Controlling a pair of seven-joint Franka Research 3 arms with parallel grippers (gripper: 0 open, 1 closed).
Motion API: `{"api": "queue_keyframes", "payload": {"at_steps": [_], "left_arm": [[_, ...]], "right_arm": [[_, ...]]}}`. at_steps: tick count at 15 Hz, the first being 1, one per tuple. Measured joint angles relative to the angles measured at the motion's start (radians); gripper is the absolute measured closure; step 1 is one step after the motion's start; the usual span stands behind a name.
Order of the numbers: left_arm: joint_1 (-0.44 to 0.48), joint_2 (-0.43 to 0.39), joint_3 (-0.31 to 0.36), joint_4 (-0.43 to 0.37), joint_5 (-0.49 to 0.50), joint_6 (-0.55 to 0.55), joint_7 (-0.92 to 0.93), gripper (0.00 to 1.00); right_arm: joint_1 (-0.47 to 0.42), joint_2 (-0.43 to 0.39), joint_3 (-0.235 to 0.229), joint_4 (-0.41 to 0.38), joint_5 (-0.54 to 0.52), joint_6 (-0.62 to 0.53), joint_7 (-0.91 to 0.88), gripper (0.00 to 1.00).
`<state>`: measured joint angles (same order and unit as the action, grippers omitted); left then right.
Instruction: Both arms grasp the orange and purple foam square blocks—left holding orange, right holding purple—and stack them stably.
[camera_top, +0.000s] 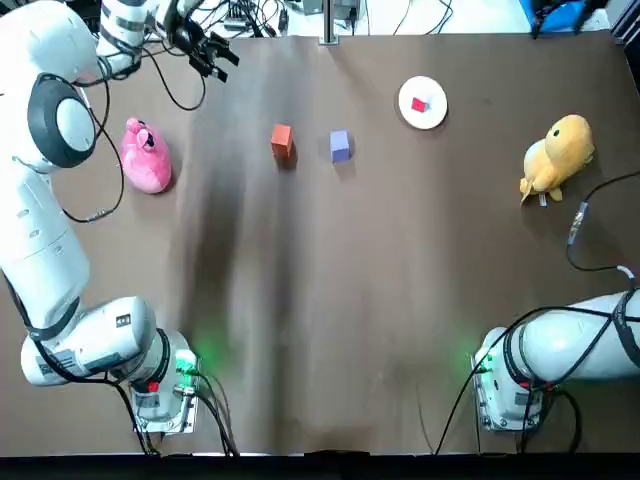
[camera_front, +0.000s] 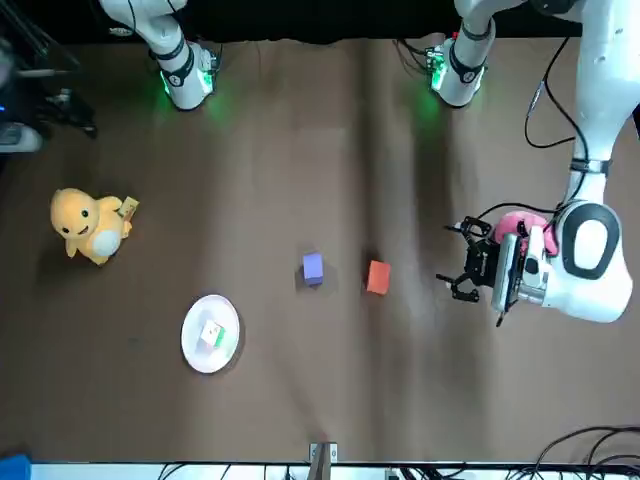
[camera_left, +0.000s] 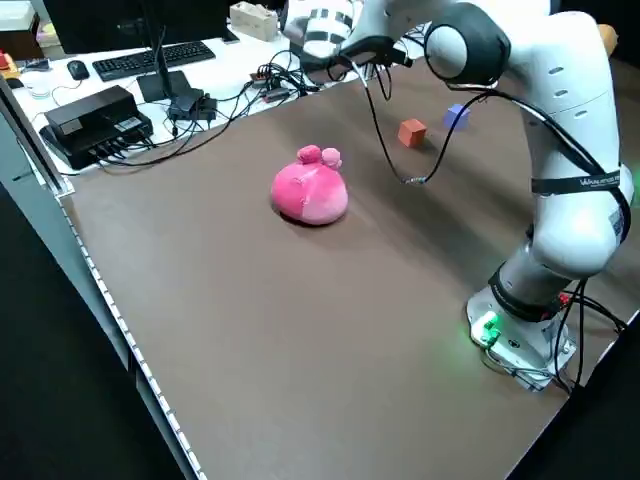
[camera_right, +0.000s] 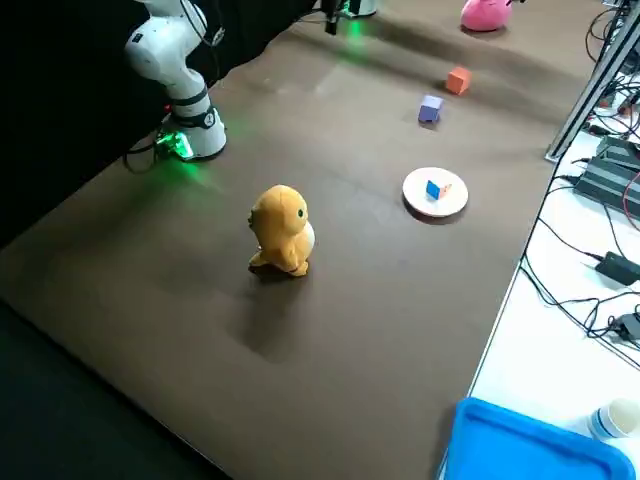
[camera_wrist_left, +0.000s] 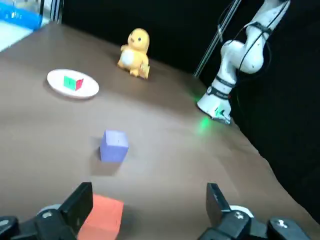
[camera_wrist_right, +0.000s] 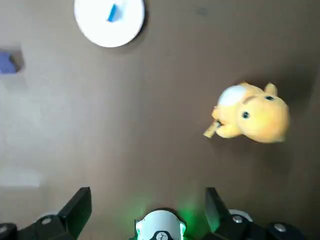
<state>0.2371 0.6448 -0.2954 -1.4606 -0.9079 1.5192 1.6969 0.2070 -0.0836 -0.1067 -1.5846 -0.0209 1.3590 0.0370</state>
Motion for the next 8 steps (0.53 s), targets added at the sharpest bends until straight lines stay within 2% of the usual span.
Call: {"api": "queue_keyframes", "payload": {"at_steps": [4,8], "left_arm": [[0.001,0.045,0.0,-0.072,-0.112,0.058,0.258,0.0],[-0.002,0.052,0.0,-0.207,-0.258,0.136,0.584,0.0]], "right_arm": [[0.17,0.087,0.007,-0.007,0.005,0.071,0.01,0.0],[0.34,0.192,0.009,-0.008,0.007,0.173,0.016,0.0]]}}
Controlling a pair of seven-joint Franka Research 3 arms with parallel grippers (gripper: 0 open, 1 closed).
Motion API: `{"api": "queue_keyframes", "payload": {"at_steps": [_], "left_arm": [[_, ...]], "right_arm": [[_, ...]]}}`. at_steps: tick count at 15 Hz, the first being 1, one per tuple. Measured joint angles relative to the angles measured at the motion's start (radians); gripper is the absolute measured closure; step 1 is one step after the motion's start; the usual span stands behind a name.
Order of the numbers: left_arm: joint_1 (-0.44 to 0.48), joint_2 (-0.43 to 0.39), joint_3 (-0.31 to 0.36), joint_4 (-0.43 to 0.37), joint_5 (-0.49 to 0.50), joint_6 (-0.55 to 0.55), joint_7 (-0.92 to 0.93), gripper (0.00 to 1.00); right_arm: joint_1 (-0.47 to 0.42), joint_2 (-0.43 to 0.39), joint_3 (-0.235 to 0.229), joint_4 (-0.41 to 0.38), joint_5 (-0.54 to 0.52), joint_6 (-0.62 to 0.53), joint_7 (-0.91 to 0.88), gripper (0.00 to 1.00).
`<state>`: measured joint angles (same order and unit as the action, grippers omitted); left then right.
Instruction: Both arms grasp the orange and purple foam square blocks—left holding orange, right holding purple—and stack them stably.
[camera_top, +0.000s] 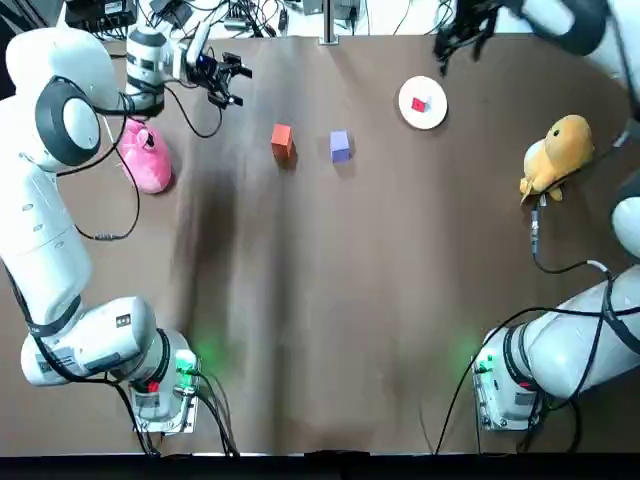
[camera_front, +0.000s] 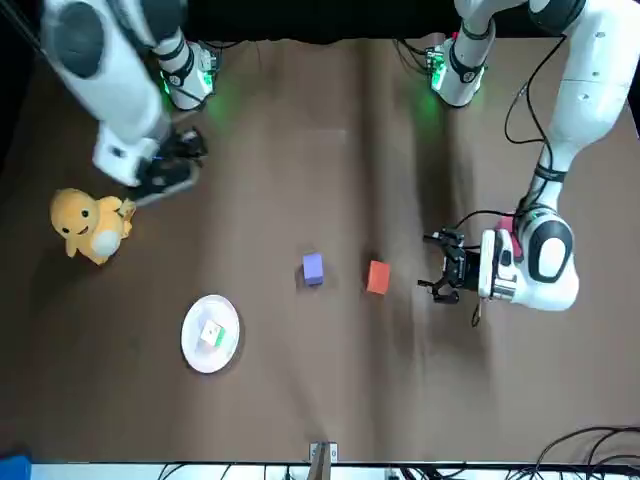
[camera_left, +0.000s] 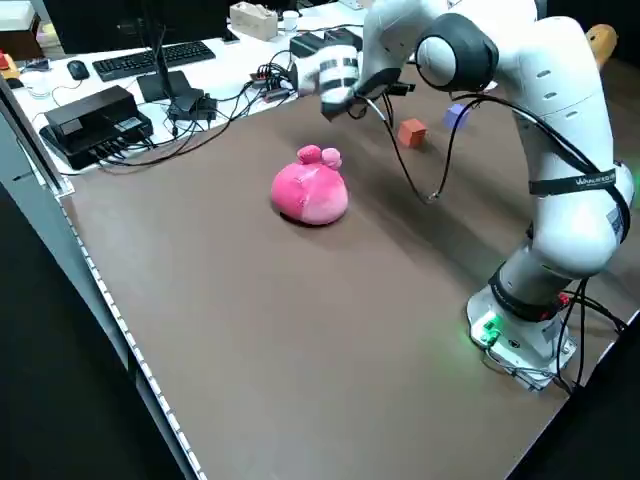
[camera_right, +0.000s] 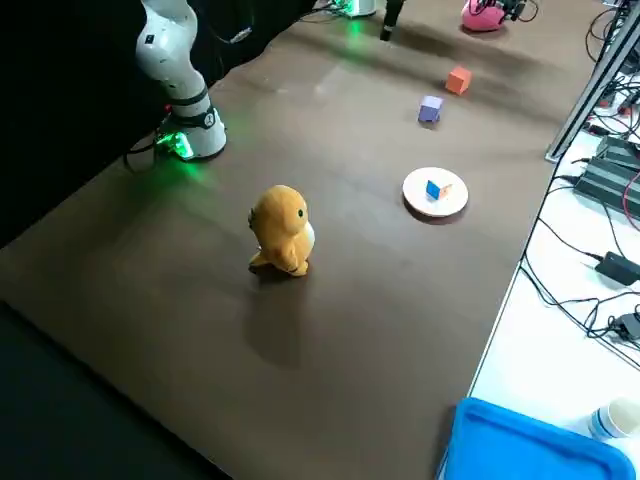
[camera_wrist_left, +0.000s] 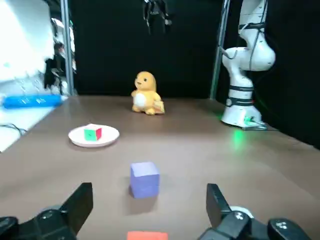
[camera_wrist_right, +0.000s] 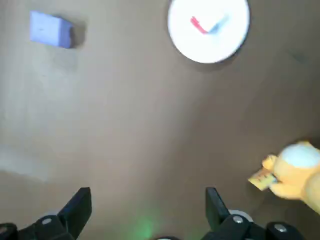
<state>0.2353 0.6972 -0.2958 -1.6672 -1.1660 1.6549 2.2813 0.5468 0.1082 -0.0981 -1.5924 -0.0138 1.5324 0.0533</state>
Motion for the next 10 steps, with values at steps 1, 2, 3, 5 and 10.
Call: {"api": "queue_keyframes", "payload": {"at_steps": [1,2,3,5,10], "left_arm": [[-0.002,0.0,-0.001,-0.031,-0.026,0.022,0.048,0.0],[-0.006,0.0,-0.002,-0.059,-0.042,0.039,0.086,0.0],[-0.013,0.001,-0.007,-0.107,-0.098,0.051,0.142,0.0],[-0.024,0.007,-0.014,-0.14,-0.148,0.067,0.186,0.0],[-0.078,0.076,-0.016,-0.149,-0.225,0.16,0.238,0.0]], "right_arm": [[0.037,0.015,0.0,0.0,0.003,0.027,0.001,0.0],[0.073,0.028,0.0,0.001,0.008,0.055,0.012,0.0],[0.13,0.052,0.0,0.001,0.032,0.114,0.11,0.0],[0.161,0.076,0.0,0.001,0.064,0.172,0.267,0.0],[0.185,0.161,-0.001,0.001,0.114,0.279,0.734,0.0]]}}
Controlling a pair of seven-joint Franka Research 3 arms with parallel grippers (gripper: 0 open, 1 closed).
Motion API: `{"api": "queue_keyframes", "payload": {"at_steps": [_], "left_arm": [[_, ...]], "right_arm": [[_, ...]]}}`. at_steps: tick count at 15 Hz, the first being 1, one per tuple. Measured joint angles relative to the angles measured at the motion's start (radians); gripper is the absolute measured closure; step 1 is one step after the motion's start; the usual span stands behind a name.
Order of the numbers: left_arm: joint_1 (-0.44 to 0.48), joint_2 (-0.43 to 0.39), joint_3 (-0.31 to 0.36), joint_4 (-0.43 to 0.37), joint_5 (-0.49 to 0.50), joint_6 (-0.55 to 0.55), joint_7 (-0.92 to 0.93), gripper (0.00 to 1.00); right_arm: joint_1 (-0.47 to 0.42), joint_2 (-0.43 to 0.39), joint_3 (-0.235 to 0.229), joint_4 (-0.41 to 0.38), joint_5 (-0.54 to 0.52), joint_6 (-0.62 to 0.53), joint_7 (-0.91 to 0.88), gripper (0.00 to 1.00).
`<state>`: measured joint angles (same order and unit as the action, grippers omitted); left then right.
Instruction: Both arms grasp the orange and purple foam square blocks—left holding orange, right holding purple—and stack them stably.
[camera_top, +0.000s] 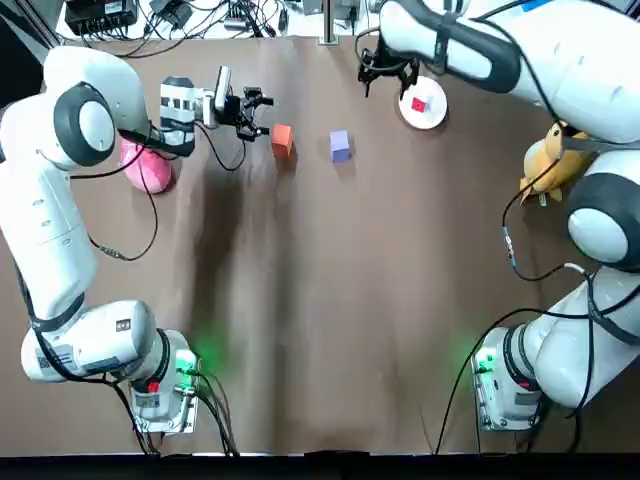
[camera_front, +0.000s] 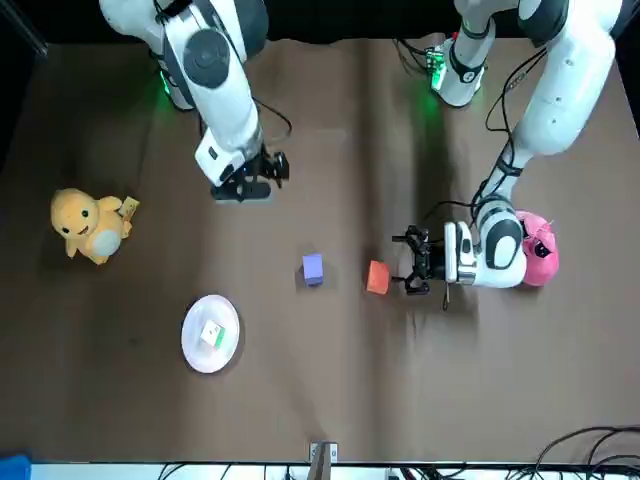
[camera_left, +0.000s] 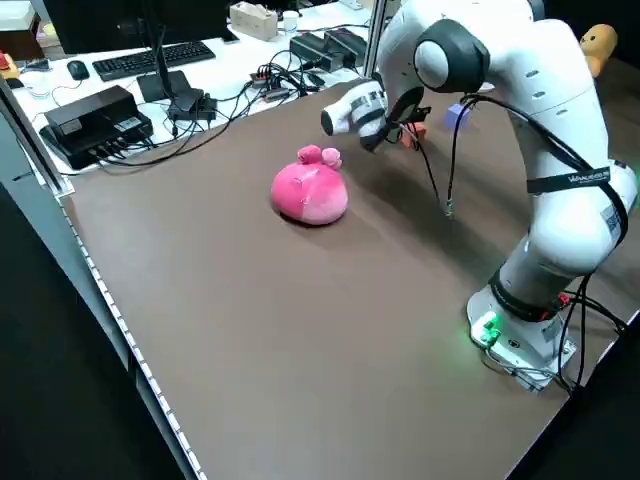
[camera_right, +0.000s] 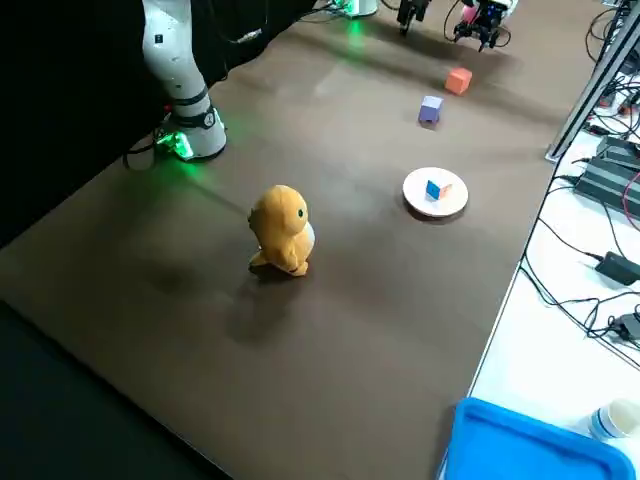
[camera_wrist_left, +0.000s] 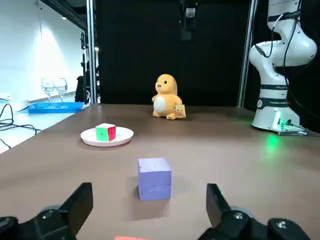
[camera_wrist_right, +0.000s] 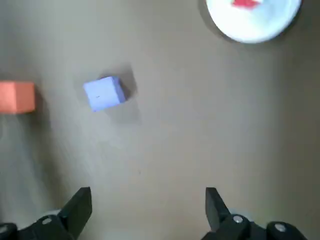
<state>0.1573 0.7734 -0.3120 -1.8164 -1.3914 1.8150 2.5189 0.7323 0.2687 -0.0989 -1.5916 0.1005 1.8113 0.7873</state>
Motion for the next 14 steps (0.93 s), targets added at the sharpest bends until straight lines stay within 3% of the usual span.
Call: {"api": "queue_keyframes", "payload": {"at_steps": [5,11,14], "left_arm": [[-0.001,0.076,0.001,0.032,-0.003,0.005,0.051,0.0],[-0.034,0.164,0.003,0.128,0.061,0.009,0.055,0.0],[-0.035,0.203,0.003,0.163,0.07,0.009,0.055,0.0]], "right_arm": [[0.08,0.147,0.0,0.014,0.018,0.098,0.504,0.0],[0.079,0.245,-0.007,0.038,0.153,0.273,0.945,0.0],[0.059,0.307,-0.016,0.086,0.215,0.307,1.192,0.0]]}}
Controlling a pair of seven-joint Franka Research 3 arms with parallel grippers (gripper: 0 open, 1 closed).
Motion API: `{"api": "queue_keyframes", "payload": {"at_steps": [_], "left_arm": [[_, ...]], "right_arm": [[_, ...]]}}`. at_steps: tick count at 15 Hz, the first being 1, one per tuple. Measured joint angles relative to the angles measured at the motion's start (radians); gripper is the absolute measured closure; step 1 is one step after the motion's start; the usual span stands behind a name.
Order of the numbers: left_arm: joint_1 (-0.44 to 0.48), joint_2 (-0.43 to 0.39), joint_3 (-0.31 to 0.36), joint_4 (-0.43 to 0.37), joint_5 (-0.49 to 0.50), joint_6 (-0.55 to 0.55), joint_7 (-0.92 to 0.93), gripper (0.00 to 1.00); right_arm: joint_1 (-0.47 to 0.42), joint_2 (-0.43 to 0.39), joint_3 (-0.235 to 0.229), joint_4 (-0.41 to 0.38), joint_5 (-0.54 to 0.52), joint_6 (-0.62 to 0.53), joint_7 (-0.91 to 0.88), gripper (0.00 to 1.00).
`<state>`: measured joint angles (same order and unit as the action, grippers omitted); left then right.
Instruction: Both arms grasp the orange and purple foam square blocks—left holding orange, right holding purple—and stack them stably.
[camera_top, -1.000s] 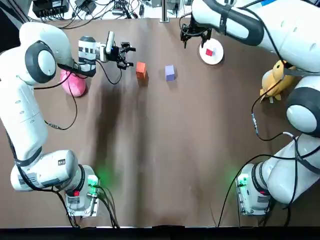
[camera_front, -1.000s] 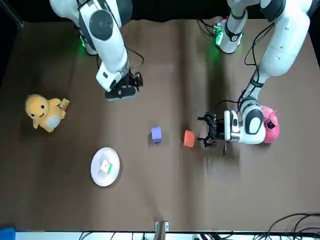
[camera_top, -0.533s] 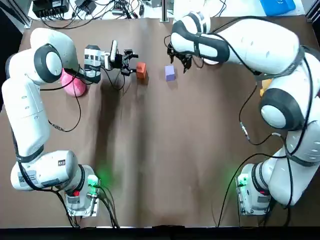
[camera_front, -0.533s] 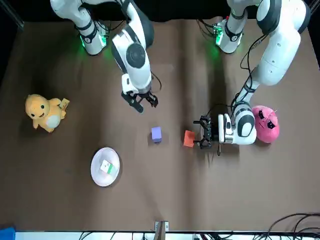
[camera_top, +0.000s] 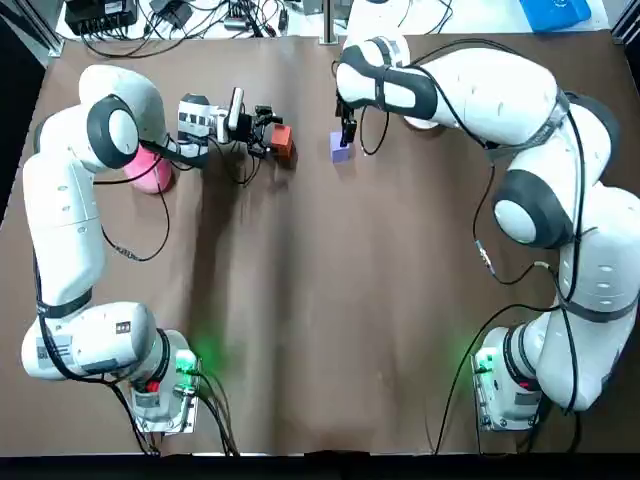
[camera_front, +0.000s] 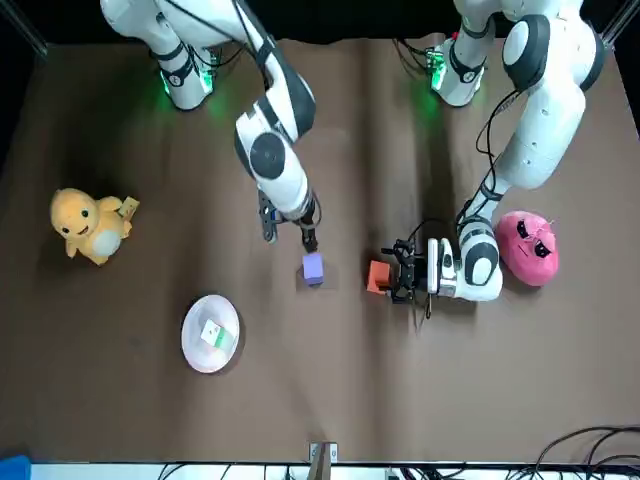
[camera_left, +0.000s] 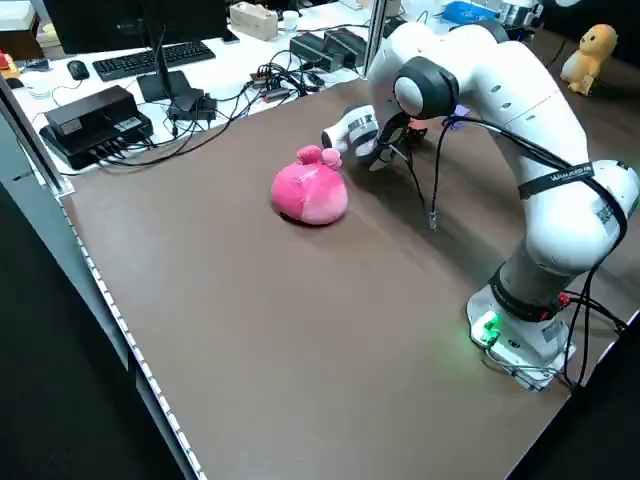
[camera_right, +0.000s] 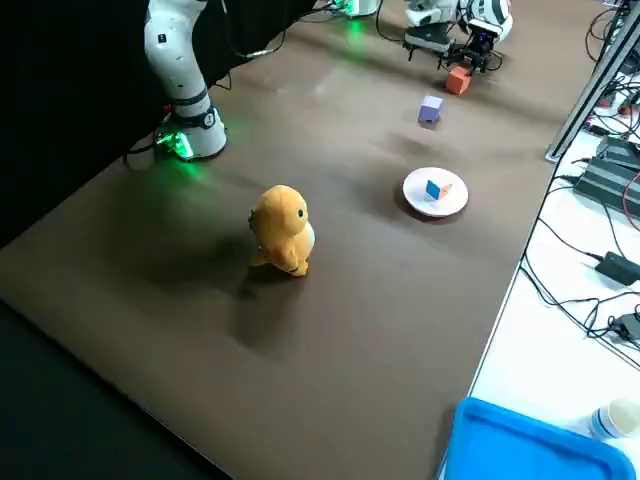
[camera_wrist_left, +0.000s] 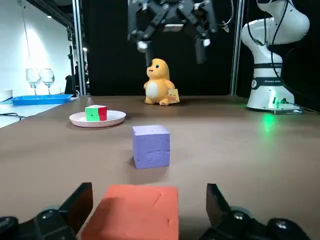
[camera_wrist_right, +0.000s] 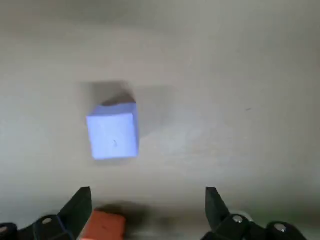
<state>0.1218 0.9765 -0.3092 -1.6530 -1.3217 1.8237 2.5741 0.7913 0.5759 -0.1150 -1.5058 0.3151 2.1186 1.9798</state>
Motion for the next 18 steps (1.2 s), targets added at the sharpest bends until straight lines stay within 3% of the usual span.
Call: {"api": "queue_keyframes", "payload": {"at_steps": [5,15,16,18], "left_arm": [[-0.004,0.027,0.0,0.034,0.004,0.0,0.0,0.0],[-0.021,0.107,0.0,0.093,0.005,0.0,0.052,0.01],[-0.025,0.115,0.0,0.098,0.005,-0.001,0.071,0.07],[-0.035,0.118,0.0,0.103,0.005,-0.001,0.089,0.27]], "right_arm": [[-0.03,0.079,-0.002,0.081,0.014,0.003,0.153,0.0],[-0.036,0.236,-0.007,0.154,-0.086,0.109,0.149,0.0],[-0.036,0.249,-0.007,0.16,-0.086,0.116,0.149,0.0],[-0.035,0.265,-0.007,0.167,-0.086,0.12,0.147,0.0]]}}
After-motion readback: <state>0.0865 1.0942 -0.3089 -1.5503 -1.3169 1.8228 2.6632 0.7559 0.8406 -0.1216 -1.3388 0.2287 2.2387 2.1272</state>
